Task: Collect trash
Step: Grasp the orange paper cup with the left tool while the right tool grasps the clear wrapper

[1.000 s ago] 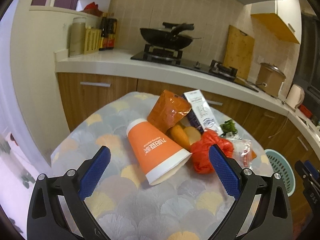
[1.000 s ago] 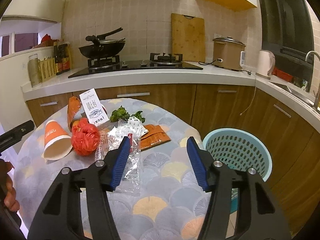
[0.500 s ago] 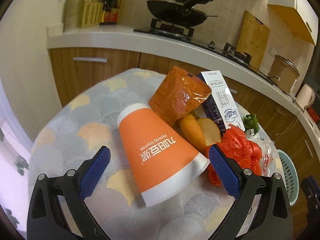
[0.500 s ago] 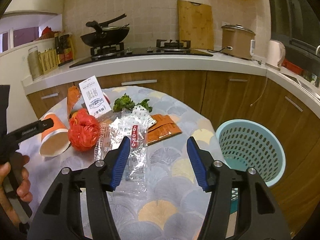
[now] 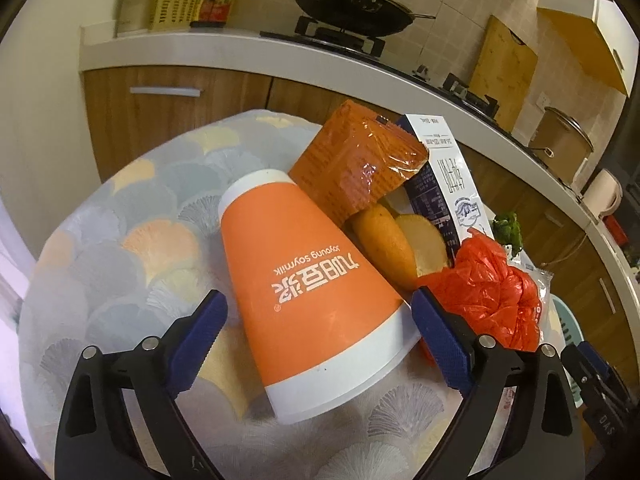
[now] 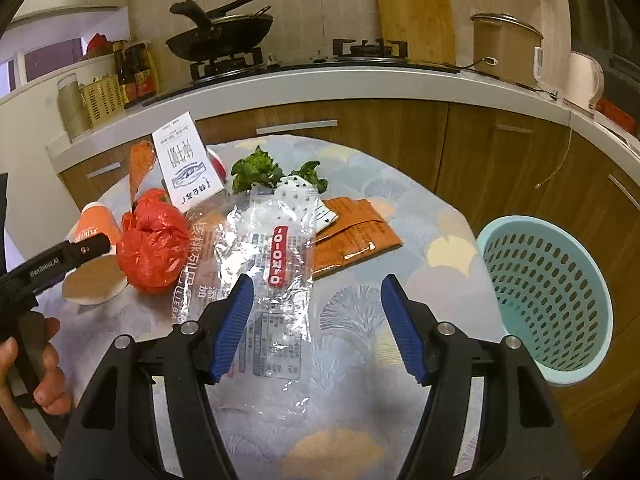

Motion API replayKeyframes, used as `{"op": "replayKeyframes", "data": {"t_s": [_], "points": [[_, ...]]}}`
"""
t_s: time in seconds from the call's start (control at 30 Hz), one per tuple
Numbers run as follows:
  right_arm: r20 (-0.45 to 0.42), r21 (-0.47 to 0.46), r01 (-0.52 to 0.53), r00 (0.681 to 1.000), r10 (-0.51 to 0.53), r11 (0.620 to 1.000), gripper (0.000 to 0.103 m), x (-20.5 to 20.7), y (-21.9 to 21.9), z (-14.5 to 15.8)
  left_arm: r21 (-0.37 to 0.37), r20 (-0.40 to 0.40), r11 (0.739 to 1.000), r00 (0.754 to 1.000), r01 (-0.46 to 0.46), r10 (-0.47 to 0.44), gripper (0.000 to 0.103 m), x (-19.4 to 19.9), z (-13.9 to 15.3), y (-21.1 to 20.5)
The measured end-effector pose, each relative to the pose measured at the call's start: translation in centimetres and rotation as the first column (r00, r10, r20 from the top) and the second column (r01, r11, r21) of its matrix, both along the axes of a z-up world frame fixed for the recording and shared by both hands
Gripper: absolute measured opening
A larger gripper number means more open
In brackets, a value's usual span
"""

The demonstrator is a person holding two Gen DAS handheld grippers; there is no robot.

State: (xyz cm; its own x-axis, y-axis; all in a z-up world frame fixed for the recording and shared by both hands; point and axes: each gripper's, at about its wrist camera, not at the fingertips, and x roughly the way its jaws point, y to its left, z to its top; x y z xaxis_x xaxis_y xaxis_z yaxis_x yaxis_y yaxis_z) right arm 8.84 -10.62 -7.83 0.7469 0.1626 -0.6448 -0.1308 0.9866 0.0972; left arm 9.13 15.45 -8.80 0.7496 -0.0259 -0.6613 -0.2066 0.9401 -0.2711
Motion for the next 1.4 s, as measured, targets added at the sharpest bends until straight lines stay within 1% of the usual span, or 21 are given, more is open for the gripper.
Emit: {"op": "replayKeyframes", "data": {"t_s": [0.23,0.4,0.5,0.57,0.6,0.63,0.77,0.87,0.93,1.0,1.07,1.1,1.17,1.27,1.3,1.33,1.37,1.4], "points": [[0.0,-0.012,-0.015,1.0,0.015,1.0,0.068,0.4,0.7,-0.4,0.002,0.005,1.0,1.0,0.012,-0.012,0.085,0.1,0.0,-0.3],[-0.016,-0.024,-0.02,1.0,0.02,1.0,0.069,1.0,1.1,-0.9,-0.009,-0.005,1.0,1.0,0.025,-0.025,0.085,0.3,-0.2,-0.3],[-0.022,-0.025,-0.025,0.999,0.024,0.999,0.074,1.3,1.3,-0.9,-0.015,-0.006,0.999,0.999,0.038,-0.038,0.084,0.4,-0.3,-0.5],[-0.028,-0.021,-0.03,0.999,0.029,0.999,0.075,1.4,1.3,-1.0,-0.013,-0.009,0.999,0.999,0.05,-0.05,0.082,0.5,-0.4,-0.7],[-0.036,-0.016,-0.035,0.999,0.035,0.999,0.078,1.5,1.3,-1.1,-0.011,-0.008,0.998,0.998,0.057,-0.057,0.08,0.4,-0.4,-0.8],[-0.048,-0.005,-0.045,0.998,0.045,0.999,0.082,1.7,1.2,-1.2,-0.008,-0.005,0.998,0.998,0.066,-0.066,0.076,0.4,-0.4,-1.0],[-0.07,0.04,-0.07,0.995,0.072,0.997,0.085,1.9,0.9,-1.3,0.041,0.009,0.996,0.996,0.084,-0.084,0.073,0.2,-0.1,-1.9],[-0.079,0.058,-0.098,0.992,0.102,0.993,0.091,2.0,1.3,-1.2,0.065,0.021,0.994,0.996,0.086,-0.088,0.071,0.0,0.1,-2.3],[-0.09,0.062,-0.12,0.988,0.125,0.991,0.094,2.2,2.0,-1.3,0.07,0.03,0.994,0.996,0.085,-0.087,0.069,-0.1,0.2,-2.4],[-0.116,0.064,-0.137,0.983,0.144,0.989,0.094,2.7,2.9,-1.6,0.065,0.039,0.994,0.996,0.084,-0.086,0.067,-0.2,0.3,-2.3],[-0.141,0.088,-0.154,0.976,0.166,0.984,0.094,3.2,3.3,-1.9,0.057,0.046,0.995,0.995,0.082,-0.085,0.066,-0.4,0.3,-2.2],[-0.15,0.086,-0.152,0.975,0.163,0.985,0.094,3.4,3.4,-2.1,0.052,0.049,0.995,0.995,0.081,-0.084,0.065,-0.4,0.3,-2.1],[-0.178,0.048,-0.125,0.975,0.132,0.991,0.094,4.0,3.7,-2.5,0.042,0.052,0.996,0.995,0.081,-0.083,0.065,-0.5,0.3,-1.9],[-0.228,0.057,-0.113,0.966,0.124,0.992,0.094,4.8,3.6,-3.2,0.041,0.056,0.996,0.995,0.082,-0.084,0.064,-0.5,0.4,-2.0],[-0.223,0.061,-0.116,0.967,0.127,0.991,0.094,4.7,3.6,-3.1,0.042,0.058,0.996,0.995,0.082,-0.084,0.064,-0.5,0.4,-2.0],[-0.218,0.072,-0.124,0.966,0.137,0.99,0.092,4.6,3.6,-3.0,0.042,0.061,0.996,0.995,0.082,-0.085,0.064,-0.5,0.4,-1.9],[-0.215,0.076,-0.133,0.966,0.146,0.988,0.086,4.4,3.6,-2.9,0.041,0.064,0.996,0.994,0.083,-0.085,0.063,-0.6,0.4,-1.9],[-0.218,0.08,-0.144,0.963,0.158,0.986,0.069,4.3,3.7,-2.9,0.04,0.066,0.996,0.994,0.083,-0.085,0.063,-0.7,0.4,-2.0]]}}
